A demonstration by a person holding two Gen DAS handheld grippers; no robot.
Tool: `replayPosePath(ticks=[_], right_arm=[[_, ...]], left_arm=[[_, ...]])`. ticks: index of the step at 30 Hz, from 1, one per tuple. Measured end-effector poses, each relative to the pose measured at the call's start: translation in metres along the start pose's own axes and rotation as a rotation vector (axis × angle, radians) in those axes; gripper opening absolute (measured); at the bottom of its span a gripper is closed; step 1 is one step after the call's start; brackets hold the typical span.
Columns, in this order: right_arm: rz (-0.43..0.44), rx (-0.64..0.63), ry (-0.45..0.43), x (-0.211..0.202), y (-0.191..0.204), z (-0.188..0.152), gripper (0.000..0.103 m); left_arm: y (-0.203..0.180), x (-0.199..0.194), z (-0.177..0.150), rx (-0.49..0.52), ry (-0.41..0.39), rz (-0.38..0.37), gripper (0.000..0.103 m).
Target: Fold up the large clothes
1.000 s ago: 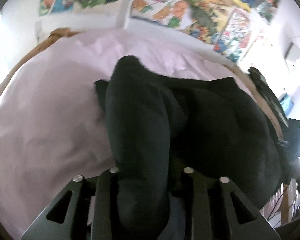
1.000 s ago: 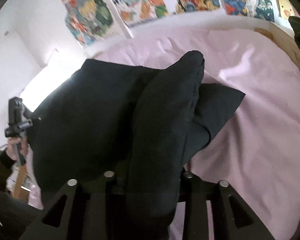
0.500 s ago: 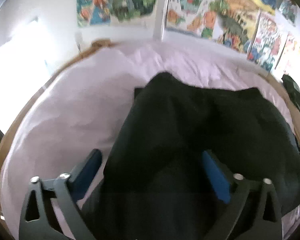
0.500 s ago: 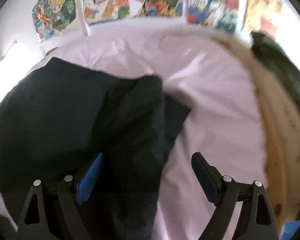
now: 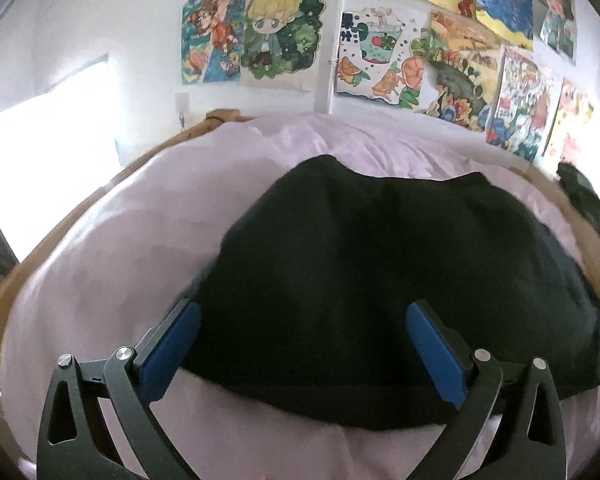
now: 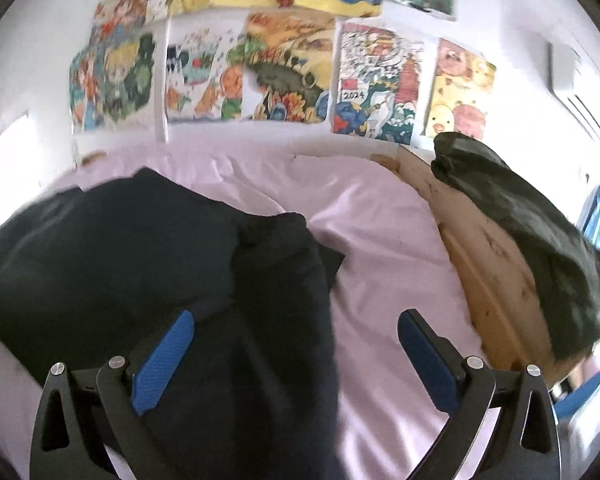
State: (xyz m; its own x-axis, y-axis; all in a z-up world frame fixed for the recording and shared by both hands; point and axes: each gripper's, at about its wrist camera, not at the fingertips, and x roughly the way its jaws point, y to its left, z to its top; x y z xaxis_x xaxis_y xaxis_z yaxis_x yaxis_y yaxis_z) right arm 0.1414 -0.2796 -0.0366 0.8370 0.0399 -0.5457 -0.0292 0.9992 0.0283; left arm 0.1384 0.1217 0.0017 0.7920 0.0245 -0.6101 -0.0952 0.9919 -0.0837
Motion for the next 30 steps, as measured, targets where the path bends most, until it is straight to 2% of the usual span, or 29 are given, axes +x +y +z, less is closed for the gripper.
replayPosePath(ticks=[5,11,14,21,24,30], right_arm=[[0.023,0.065,-0.067,-0.028,0.009,-0.012,0.103],[0.042,0.067,-0.141,-0.063,0.027,-0.021,0.103],[0.061,0.061,-0.161,-0.076,0.037,-0.026,0.103],[0.095,0.057,-0.204,-0.110,0.062,-0.044,0.103],[0.107,0.055,-0.213,-0.121,0.069,-0.049,0.103],[0.130,0.080,-0.225,-0.139,0.080,-0.061,0.103]], left_arm=[[-0.005,-0.028,-0.007,-0.026,-0.043,-0.033,0.101],[-0.024,-0.062,-0.029,0.024,-0.096,-0.053,0.101],[-0.037,-0.076,-0.043,0.070,-0.122,-0.031,0.101],[-0.048,-0.106,-0.068,0.115,-0.207,-0.061,0.101],[-0.049,-0.118,-0.075,0.139,-0.245,-0.041,0.101],[-0.043,-0.135,-0.087,0.130,-0.282,-0.056,0.101]])
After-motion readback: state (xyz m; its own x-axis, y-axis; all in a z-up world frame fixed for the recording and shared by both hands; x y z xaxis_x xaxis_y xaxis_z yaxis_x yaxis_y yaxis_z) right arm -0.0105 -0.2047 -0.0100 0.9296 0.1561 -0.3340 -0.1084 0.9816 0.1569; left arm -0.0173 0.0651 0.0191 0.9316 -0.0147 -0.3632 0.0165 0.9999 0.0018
